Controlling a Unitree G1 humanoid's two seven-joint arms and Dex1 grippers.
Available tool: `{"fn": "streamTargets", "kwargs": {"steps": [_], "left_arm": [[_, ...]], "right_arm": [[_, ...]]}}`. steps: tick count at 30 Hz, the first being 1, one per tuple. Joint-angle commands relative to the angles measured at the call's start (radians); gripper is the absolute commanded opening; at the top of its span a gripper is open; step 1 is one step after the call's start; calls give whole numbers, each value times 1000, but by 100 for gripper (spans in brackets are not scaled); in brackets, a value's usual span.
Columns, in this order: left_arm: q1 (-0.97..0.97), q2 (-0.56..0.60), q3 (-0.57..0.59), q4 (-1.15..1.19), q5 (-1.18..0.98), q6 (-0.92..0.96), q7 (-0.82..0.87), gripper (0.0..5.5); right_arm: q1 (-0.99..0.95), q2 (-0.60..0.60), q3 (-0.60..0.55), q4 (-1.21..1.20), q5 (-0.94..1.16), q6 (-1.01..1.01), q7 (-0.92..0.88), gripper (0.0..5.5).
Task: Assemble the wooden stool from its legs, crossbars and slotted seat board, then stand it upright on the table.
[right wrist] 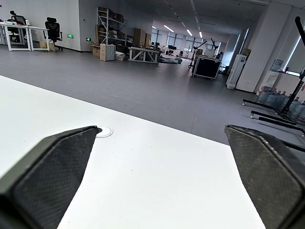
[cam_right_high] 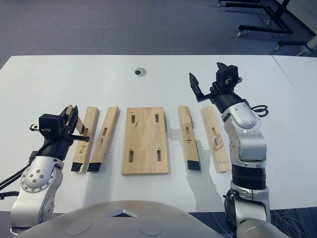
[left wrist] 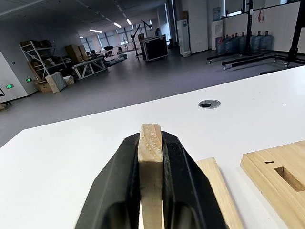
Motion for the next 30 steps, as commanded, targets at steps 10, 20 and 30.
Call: {"fn": "streamTargets", "kwargs": {"steps": [10,20,30], "left_arm": [[-27,-26,-7,58,20,-32,-6,37],[-28,-57,-11,71,3,-25,-15,37],[-22,-50,9,59,2,1,-35,37]], "right_arm": [[-12,23,-4,-17,31,-4,13,490],[0,31,-11,-24,28,-12,12,490],[28,26,-31,-35,21,-13,5,490]]}}
